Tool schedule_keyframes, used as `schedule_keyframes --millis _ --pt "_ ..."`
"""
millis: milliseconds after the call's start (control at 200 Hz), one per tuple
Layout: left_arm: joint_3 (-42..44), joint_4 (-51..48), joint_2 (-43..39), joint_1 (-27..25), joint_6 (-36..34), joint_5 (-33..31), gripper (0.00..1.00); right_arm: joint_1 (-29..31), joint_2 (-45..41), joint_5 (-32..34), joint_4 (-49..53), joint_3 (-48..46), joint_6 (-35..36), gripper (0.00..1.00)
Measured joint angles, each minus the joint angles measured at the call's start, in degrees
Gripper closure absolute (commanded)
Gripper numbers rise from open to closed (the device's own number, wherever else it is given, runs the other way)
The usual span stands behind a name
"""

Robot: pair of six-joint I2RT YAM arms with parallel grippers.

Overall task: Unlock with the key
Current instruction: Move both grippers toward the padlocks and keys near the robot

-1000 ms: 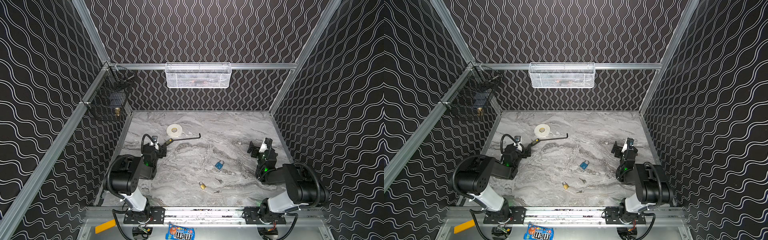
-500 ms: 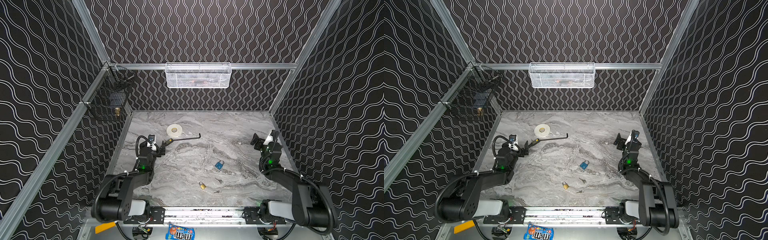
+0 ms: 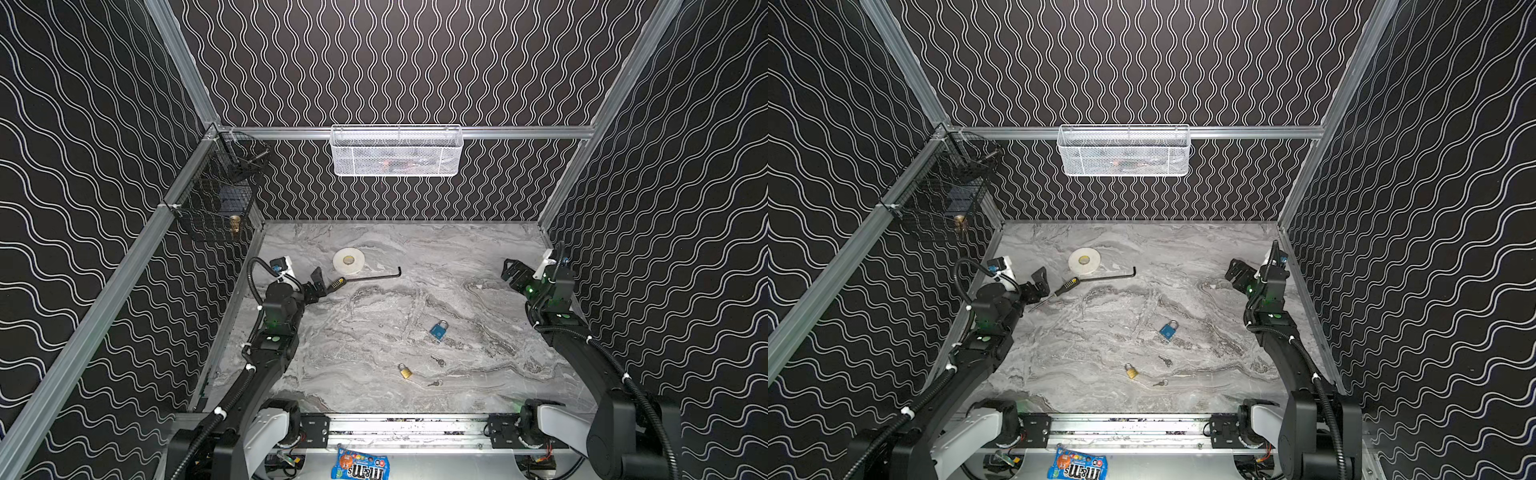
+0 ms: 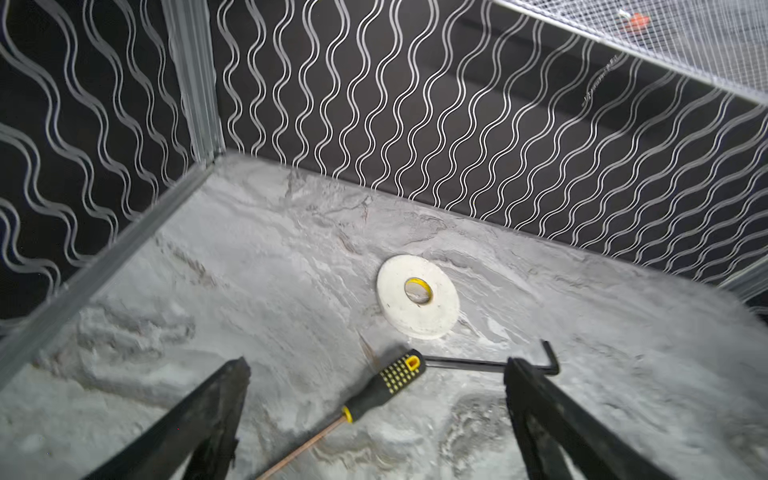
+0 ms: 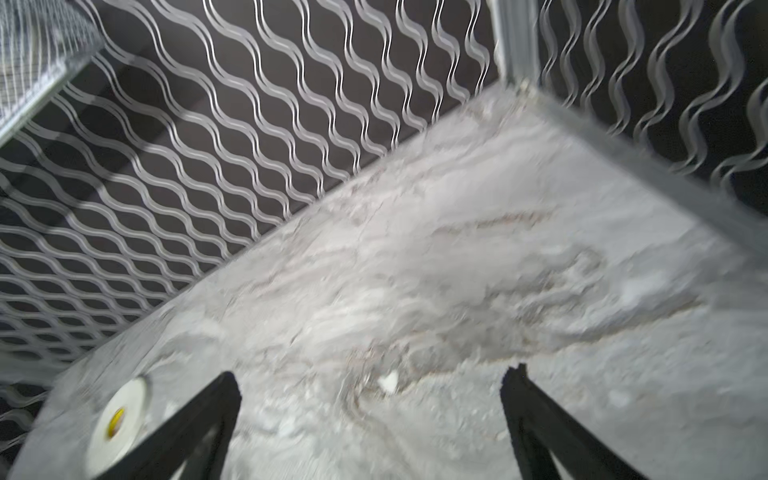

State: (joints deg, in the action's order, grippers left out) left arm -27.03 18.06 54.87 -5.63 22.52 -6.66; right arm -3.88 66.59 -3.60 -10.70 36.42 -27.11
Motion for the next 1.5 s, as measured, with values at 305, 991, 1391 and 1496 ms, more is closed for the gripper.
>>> schedule_keyframes --millis 305,991,1391,1496 --pt "-2.1 -11.5 0.9 0.0 10.8 3.8 0.01 -0.4 -5.2 -9.8 3.4 -3.7 -4.3 0.01" --pt "-5.7 -21.7 -3.8 -19.0 17.7 10.3 0.01 14.2 -4.5 -14.1 22.2 1.9 0.0 0.01" --pt "-6.6 -25.4 -0.6 -32.3 21.2 6.1 0.01 25.3 -2.6 -11.6 31.8 3.4 0.8 0.01" --pt "-6.1 -25.0 0.1 -35.5 22.4 5.5 0.01 27.8 -2.2 -10.8 34.3 3.4 0.8 0.03"
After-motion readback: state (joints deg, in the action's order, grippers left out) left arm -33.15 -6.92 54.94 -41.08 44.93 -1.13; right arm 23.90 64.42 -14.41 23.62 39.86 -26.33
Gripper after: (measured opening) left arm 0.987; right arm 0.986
